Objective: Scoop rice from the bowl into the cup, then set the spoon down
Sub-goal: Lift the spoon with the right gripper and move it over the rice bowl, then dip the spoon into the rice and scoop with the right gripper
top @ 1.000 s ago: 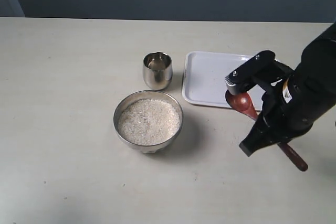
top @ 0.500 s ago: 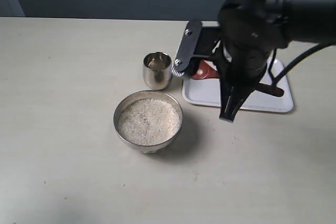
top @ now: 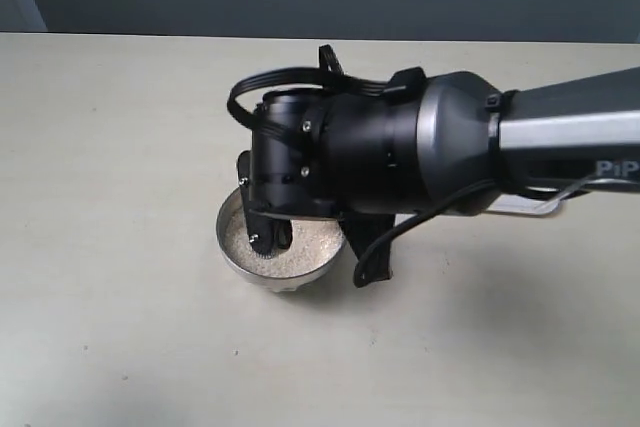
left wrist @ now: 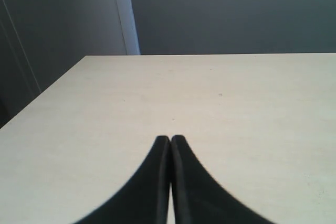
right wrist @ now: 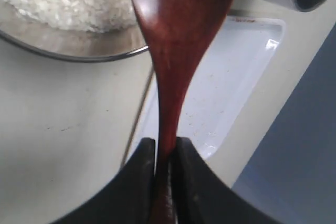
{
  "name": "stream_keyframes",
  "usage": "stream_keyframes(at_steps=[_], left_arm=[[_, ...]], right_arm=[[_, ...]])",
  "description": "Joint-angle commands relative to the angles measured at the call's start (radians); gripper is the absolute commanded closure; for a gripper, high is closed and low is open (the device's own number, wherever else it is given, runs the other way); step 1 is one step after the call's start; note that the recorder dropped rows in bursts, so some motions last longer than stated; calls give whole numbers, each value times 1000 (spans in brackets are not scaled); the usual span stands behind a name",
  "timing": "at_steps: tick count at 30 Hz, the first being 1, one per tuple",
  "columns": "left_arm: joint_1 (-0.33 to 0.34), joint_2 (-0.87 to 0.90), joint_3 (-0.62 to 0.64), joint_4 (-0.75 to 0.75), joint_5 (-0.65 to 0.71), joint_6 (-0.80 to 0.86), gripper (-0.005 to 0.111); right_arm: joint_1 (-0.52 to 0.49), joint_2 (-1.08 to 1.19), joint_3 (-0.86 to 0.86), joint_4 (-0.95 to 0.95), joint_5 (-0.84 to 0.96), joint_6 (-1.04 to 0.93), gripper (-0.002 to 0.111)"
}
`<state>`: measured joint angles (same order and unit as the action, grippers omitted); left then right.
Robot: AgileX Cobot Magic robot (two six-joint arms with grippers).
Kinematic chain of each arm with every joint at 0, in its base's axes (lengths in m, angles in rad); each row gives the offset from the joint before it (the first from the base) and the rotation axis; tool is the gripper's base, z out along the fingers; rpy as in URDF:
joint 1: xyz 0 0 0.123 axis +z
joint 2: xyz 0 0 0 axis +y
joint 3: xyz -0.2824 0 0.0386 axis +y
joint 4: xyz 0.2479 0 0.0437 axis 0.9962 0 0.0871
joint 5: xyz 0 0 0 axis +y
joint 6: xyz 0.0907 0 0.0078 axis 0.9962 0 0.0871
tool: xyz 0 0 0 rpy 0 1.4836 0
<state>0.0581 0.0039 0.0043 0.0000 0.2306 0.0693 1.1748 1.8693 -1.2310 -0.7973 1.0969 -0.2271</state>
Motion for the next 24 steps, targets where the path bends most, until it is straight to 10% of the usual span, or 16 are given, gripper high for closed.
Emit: stream_keyframes(at_steps=[1,24], left_arm=[[-2,-4,-4,0,-13,-3,106],[-2,-4,-4,0,-13,-3,106]], right_arm=[[3,19,-9,-69,16,-6,109],[3,116,-9,-173,-78,71,109]])
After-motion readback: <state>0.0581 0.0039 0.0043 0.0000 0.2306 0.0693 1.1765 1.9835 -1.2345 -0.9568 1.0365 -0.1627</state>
